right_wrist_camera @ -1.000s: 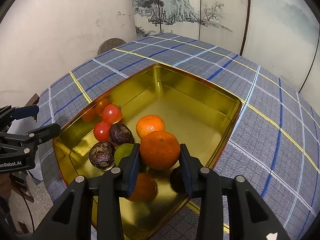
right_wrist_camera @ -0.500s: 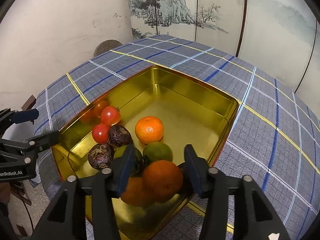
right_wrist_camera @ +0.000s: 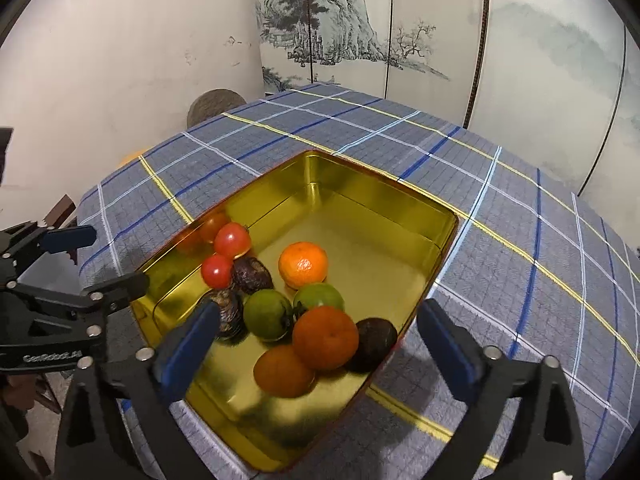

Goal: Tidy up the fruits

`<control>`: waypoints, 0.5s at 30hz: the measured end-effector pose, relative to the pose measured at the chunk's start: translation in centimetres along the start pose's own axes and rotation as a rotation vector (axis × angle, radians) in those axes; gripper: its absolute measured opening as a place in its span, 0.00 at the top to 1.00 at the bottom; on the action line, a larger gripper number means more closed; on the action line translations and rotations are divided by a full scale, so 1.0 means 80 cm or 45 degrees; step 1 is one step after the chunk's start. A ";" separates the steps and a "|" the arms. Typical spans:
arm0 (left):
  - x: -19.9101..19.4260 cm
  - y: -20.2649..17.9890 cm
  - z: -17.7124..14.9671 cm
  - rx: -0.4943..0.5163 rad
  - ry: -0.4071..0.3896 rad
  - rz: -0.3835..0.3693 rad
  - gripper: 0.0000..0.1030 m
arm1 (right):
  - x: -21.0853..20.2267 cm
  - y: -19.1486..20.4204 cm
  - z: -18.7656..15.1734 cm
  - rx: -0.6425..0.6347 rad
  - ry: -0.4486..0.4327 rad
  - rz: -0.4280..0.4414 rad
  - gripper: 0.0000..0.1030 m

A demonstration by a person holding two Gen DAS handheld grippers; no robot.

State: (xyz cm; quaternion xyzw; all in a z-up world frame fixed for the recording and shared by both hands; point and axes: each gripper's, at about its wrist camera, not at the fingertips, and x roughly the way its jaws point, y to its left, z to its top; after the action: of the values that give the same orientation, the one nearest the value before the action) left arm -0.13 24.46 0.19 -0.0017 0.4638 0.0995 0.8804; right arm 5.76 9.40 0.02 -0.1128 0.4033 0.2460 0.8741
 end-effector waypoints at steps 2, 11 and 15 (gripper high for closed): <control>-0.001 -0.003 0.000 0.004 0.003 -0.001 0.17 | -0.008 0.000 -0.003 0.012 0.001 0.007 0.03; -0.005 -0.018 -0.002 0.036 0.008 -0.011 0.17 | -0.027 0.000 -0.027 0.031 0.077 -0.012 0.01; -0.006 -0.026 -0.003 0.057 0.014 -0.015 0.17 | -0.029 -0.001 -0.038 0.028 0.103 -0.012 0.01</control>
State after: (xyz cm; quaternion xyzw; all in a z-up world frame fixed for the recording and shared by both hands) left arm -0.23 22.31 0.21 0.0147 0.4706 0.0839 0.8782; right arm 2.53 7.35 -0.21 -0.1148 0.4405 0.2326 0.8595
